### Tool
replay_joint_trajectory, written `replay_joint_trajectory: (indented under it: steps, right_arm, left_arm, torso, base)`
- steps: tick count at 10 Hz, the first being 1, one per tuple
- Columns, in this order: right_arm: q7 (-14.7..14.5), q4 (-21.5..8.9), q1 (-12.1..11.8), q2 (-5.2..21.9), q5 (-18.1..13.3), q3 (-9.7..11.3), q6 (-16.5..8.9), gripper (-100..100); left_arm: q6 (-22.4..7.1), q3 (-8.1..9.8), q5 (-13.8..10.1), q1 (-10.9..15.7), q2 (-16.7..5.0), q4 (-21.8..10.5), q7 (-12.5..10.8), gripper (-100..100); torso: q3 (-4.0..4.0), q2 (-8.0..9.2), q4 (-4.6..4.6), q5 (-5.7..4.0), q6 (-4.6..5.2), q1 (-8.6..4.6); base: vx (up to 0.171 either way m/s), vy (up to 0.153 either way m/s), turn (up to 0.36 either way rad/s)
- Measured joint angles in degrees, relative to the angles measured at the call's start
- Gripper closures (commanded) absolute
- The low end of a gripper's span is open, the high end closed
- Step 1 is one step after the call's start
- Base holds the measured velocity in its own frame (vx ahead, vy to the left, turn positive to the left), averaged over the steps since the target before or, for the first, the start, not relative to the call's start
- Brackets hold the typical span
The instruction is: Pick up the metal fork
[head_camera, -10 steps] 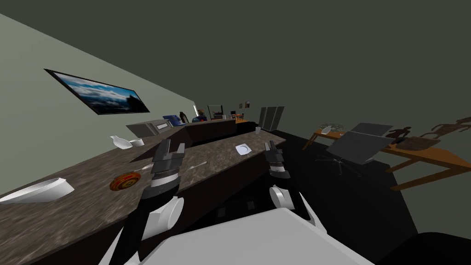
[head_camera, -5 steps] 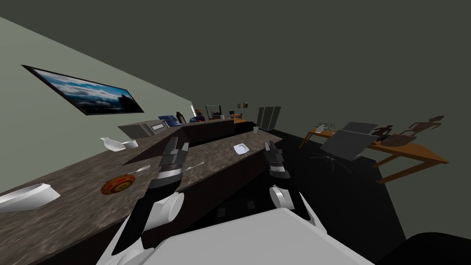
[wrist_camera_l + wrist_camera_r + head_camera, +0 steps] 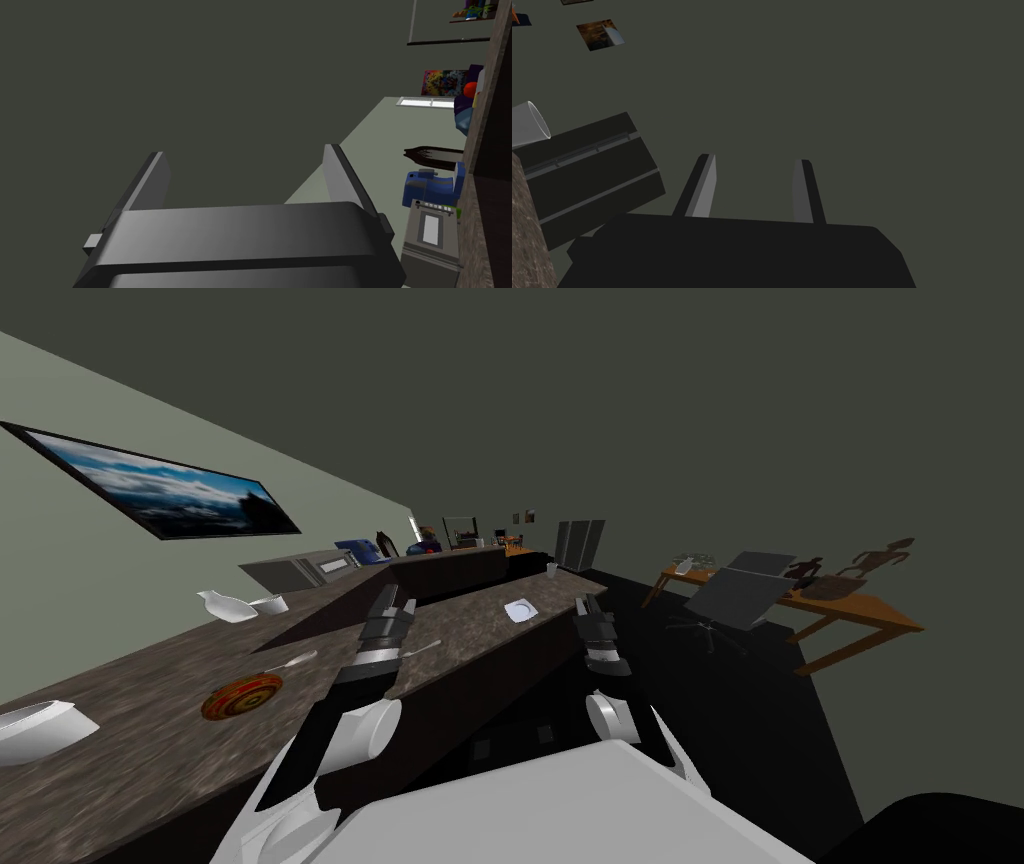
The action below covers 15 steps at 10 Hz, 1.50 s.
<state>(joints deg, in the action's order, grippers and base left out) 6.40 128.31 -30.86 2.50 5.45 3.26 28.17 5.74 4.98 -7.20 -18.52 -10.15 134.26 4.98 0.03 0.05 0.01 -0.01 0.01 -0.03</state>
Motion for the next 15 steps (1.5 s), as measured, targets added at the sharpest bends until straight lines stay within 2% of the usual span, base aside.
replay_joint_trajectory:
  steps: [2,3,10,12,15]
  right_arm:
    - [0.0,0.0,0.0,0.0,0.0,0.0,0.0,0]
    - [0.0,0.0,0.0,0.0,0.0,0.0,0.0,0]
    - [0.0,0.0,0.0,0.0,0.0,0.0,0.0,0]
    - [0.0,0.0,0.0,0.0,0.0,0.0,0.0,0]
    - [0.0,0.0,0.0,0.0,0.0,0.0,0.0,0]
  left_arm:
    - [-4.0,0.51,-0.5,1.7,-0.3,-0.4,-0.2,-100]
    - [-5.7,0.51,-0.6,1.7,-0.3,-0.5,-0.3,-100]
    - [-15.9,1.81,-1.6,5.3,-0.9,-2.6,-0.9,-100]
    - [-19.0,2.28,-1.8,7.1,-0.8,-3.8,-1.1,-100]
    - [-23.7,3.10,-2.4,8.2,-1.2,-4.4,-1.5,-100]
  torso:
    - [0.01,0.02,0.00,0.00,0.00,0.01]
    - [0.01,0.02,0.00,0.01,-0.03,0.02]
    - [0.00,-0.01,0.00,0.01,-0.04,0.06]
    - [0.00,0.00,0.00,0.02,-0.03,0.07]
    - [0.01,0.01,0.00,0.02,-0.04,0.09]
  base:
    - [-0.021,-0.008,-0.079]
    - [-0.009,-0.001,0.013]
    - [-0.015,0.000,-0.064]
    - [-0.014,0.005,-0.035]
    - [-0.014,0.007,-0.061]
